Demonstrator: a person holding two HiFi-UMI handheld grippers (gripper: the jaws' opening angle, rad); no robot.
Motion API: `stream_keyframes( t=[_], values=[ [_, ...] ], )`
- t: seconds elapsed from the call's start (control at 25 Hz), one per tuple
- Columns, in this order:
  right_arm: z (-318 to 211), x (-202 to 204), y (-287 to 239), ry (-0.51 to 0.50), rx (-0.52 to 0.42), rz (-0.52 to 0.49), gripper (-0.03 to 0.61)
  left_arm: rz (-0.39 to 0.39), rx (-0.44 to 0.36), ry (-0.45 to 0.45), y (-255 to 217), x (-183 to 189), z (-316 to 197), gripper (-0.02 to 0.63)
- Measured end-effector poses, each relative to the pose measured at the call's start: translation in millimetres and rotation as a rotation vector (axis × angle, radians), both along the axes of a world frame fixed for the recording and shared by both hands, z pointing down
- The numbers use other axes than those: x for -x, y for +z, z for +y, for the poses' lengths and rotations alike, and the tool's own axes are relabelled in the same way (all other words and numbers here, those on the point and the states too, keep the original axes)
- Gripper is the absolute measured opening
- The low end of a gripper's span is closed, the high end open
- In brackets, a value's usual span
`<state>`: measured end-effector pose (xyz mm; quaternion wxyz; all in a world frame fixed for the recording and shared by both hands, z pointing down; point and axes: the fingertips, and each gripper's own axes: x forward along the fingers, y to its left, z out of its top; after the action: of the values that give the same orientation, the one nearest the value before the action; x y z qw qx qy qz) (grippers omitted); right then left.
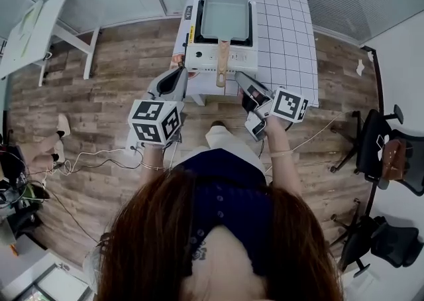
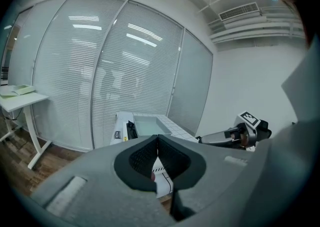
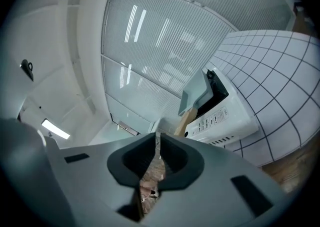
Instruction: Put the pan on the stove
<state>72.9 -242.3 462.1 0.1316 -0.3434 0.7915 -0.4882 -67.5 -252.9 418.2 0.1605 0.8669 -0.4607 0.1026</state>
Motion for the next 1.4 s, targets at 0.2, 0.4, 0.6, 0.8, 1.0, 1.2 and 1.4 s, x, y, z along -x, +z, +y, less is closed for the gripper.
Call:
stream_keyframes(
  t=[0.2,0.4,0.6,0.8,1.0,1.2,1.4],
  values=[
    [16.3,0.7,-10.2,0.021,-0.032,0.043,0.017,0.013,-0.015,0.027,-8.6,-2.3,14.2,0.011],
    [32.3,0.5,-20.0,0.052,-0.081,0.124,0.009,0.021,-0.028,0.038,-14.6,-1.4,31.5,0.011],
    [47.7,1.8,-24.9,0.075,-0.11,0.178,0.009,0.022,-0.044,0.033,-19.6,3.5,46.8,0.011],
    [66.2,7.3,-30.1,0.073,-0.143,0.218,0.009,0.017,-0.064,0.037,-23.8,2.9,64.6,0.011],
    [83.8,9.5,-37.5,0.098,-0.207,0.313,0.008,0.002,-0.093,0.043,-29.0,0.8,82.3,0.011],
    [99.0,9.2,-44.4,0.12,-0.258,0.384,0.009,0.001,-0.117,0.038,-35.7,1.4,97.0,0.011],
    [115.0,5.1,-56.0,0.163,-0.314,0.417,0.008,0.015,-0.121,0.041,-38.8,-0.3,115.0,0.011]
  ],
)
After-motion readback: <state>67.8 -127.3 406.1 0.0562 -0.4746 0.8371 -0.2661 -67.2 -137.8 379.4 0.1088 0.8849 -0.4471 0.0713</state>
